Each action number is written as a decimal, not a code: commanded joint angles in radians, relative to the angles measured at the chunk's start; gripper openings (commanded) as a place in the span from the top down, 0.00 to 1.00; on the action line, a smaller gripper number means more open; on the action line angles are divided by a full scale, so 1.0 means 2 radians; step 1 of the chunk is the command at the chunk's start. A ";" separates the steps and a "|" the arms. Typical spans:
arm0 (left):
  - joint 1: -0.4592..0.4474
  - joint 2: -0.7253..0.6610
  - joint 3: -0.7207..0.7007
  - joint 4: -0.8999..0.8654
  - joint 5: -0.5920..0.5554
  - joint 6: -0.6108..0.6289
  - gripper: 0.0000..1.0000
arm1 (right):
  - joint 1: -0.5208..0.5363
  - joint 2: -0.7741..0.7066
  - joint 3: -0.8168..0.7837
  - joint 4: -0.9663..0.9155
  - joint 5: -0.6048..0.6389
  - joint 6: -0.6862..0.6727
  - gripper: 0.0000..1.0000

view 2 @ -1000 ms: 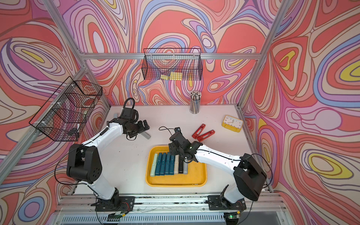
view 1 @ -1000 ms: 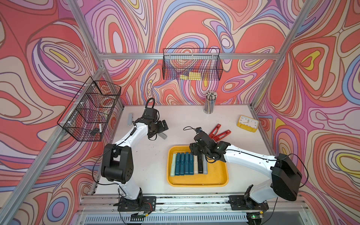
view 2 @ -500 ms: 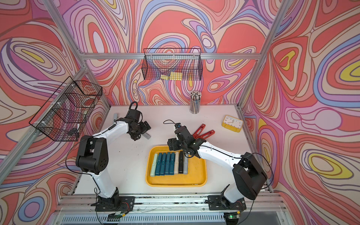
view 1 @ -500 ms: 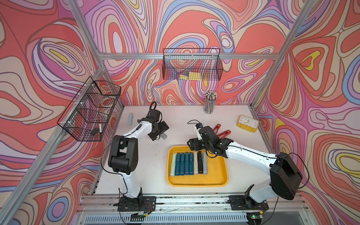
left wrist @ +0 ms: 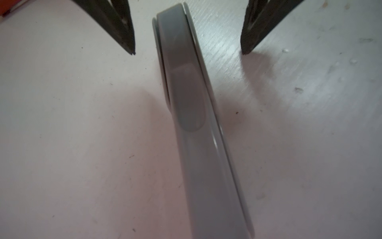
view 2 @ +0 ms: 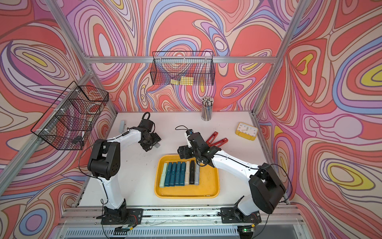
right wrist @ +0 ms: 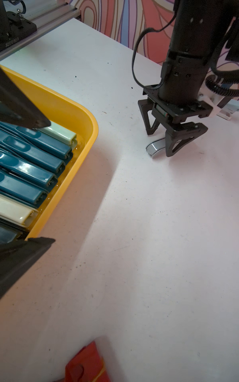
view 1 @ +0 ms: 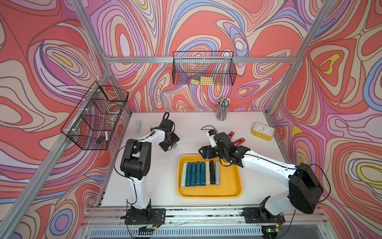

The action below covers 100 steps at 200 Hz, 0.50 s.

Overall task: Put the pruning pliers into the storage box
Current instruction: Move the pruning pliers to the center of the board.

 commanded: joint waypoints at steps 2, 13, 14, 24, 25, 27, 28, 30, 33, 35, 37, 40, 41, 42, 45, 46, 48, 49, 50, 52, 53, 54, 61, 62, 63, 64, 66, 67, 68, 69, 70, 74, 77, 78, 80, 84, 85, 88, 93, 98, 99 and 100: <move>-0.007 0.013 0.020 0.002 -0.020 -0.014 0.23 | -0.006 -0.012 -0.008 0.003 -0.006 -0.002 0.14; -0.007 0.017 0.022 0.002 -0.021 -0.016 0.26 | -0.007 -0.011 -0.008 0.002 -0.007 -0.001 0.14; -0.007 0.018 0.022 0.002 -0.021 -0.016 0.27 | -0.007 -0.011 -0.008 0.002 -0.007 -0.001 0.14; -0.007 0.020 0.024 0.001 -0.020 -0.017 0.31 | -0.007 -0.011 -0.008 0.001 -0.006 -0.001 0.14; -0.007 0.021 0.024 0.001 -0.020 -0.017 0.31 | -0.007 -0.011 -0.008 0.001 -0.007 -0.001 0.14; -0.007 0.021 0.024 0.001 -0.020 -0.017 0.32 | -0.007 -0.011 -0.008 0.001 -0.007 -0.002 0.14; -0.007 0.022 0.024 0.001 -0.020 -0.017 0.32 | -0.007 -0.010 -0.009 0.001 -0.007 -0.002 0.14; -0.007 0.021 0.024 0.000 -0.020 -0.017 0.33 | -0.007 -0.011 -0.009 0.001 -0.007 -0.002 0.14; -0.007 0.021 0.024 0.001 -0.019 -0.017 0.34 | -0.007 -0.011 -0.009 0.001 -0.007 -0.002 0.14; -0.007 0.022 0.024 0.001 -0.020 -0.017 0.35 | -0.007 -0.011 -0.009 0.001 -0.007 -0.002 0.14; -0.007 0.022 0.024 0.001 -0.019 -0.016 0.36 | -0.007 -0.011 -0.010 0.000 -0.007 -0.002 0.14; -0.008 0.022 0.023 0.000 -0.020 -0.017 0.37 | -0.007 -0.010 -0.010 0.001 -0.008 -0.003 0.14; -0.008 0.022 0.023 0.000 -0.020 -0.018 0.38 | -0.008 -0.010 -0.010 0.001 -0.008 -0.002 0.14; -0.008 0.022 0.023 0.000 -0.020 -0.018 0.38 | -0.008 -0.010 -0.010 0.001 -0.008 -0.002 0.14; -0.008 0.023 0.023 0.000 -0.020 -0.018 0.40 | -0.008 -0.011 -0.010 0.001 -0.008 -0.002 0.14; -0.008 0.023 0.023 0.000 -0.020 -0.018 0.40 | -0.008 -0.011 -0.010 0.001 -0.008 -0.003 0.14; -0.008 0.023 0.022 0.000 -0.020 -0.018 0.41 | -0.008 -0.010 -0.010 0.001 -0.009 -0.002 0.14; -0.008 0.023 0.022 0.000 -0.020 -0.019 0.42 | -0.009 -0.010 -0.010 0.001 -0.009 -0.003 0.14; -0.008 0.023 0.022 0.000 -0.020 -0.019 0.43 | -0.009 -0.010 -0.010 0.001 -0.009 -0.003 0.14; -0.008 0.023 0.022 0.001 -0.020 -0.019 0.44 | -0.009 -0.009 -0.010 0.001 -0.009 -0.003 0.14; -0.008 0.023 0.022 0.001 -0.019 -0.018 0.44 | -0.009 -0.009 -0.010 0.001 -0.010 -0.002 0.14; -0.008 0.023 0.022 0.001 -0.019 -0.019 0.45 | -0.009 -0.009 -0.010 0.001 -0.009 -0.003 0.14; -0.008 0.024 0.020 0.003 -0.017 -0.019 0.49 | -0.009 -0.009 -0.011 0.001 -0.011 -0.002 0.14; -0.008 0.024 0.020 0.003 -0.017 -0.019 0.50 | -0.009 -0.009 -0.011 0.001 -0.011 -0.002 0.14; -0.008 0.024 0.020 0.003 -0.016 -0.019 0.50 | -0.009 -0.008 -0.010 0.001 -0.011 -0.002 0.14; -0.008 0.024 0.019 0.003 -0.015 -0.019 0.51 | -0.009 -0.008 -0.010 0.000 -0.011 -0.001 0.14; -0.008 0.024 0.019 0.004 -0.015 -0.019 0.52 | -0.010 -0.008 -0.011 0.001 -0.011 -0.001 0.14; -0.008 0.024 0.019 0.004 -0.014 -0.019 0.53 | -0.010 -0.008 -0.011 0.001 -0.012 -0.001 0.14; -0.008 0.024 0.019 0.004 -0.015 -0.019 0.54 | -0.010 -0.008 -0.011 0.001 -0.012 -0.001 0.14; -0.008 0.024 0.019 0.004 -0.015 -0.019 0.54 | -0.010 -0.008 -0.011 0.001 -0.013 -0.001 0.14; -0.008 0.024 0.019 0.004 -0.014 -0.018 0.55 | -0.010 -0.008 -0.011 0.002 -0.012 -0.002 0.14; -0.009 0.024 0.019 0.005 -0.014 -0.019 0.57 | -0.009 -0.007 -0.011 0.003 -0.013 -0.001 0.14; -0.009 0.024 0.019 0.005 -0.014 -0.018 0.59 | -0.010 -0.006 -0.012 0.003 -0.014 -0.001 0.14; -0.009 0.024 0.019 0.005 -0.014 -0.018 0.59 | -0.010 -0.006 -0.012 0.003 -0.014 -0.001 0.14; -0.009 0.024 0.019 0.004 -0.013 -0.018 0.60 | -0.010 -0.006 -0.012 0.004 -0.015 0.000 0.14; -0.010 0.024 0.019 0.004 -0.013 -0.018 0.62 | -0.010 -0.006 -0.012 0.004 -0.016 0.000 0.14; -0.010 0.024 0.019 0.003 -0.013 -0.017 0.62 | -0.010 -0.005 -0.012 0.004 -0.016 0.001 0.14; -0.010 0.024 0.019 0.004 -0.013 -0.018 0.63 | -0.010 -0.006 -0.013 0.005 -0.017 0.000 0.14; -0.011 0.025 0.019 0.004 -0.011 -0.018 0.65 | -0.010 -0.004 -0.012 0.005 -0.017 0.000 0.14; -0.011 0.025 0.019 0.004 -0.011 -0.018 0.66 | -0.010 -0.004 -0.012 0.005 -0.019 0.002 0.14; -0.012 0.026 0.019 0.004 -0.010 -0.018 0.67 | -0.010 -0.004 -0.012 0.005 -0.019 0.002 0.14; -0.012 0.026 0.019 0.004 -0.010 -0.017 0.67 | -0.010 -0.004 -0.012 0.005 -0.020 0.001 0.14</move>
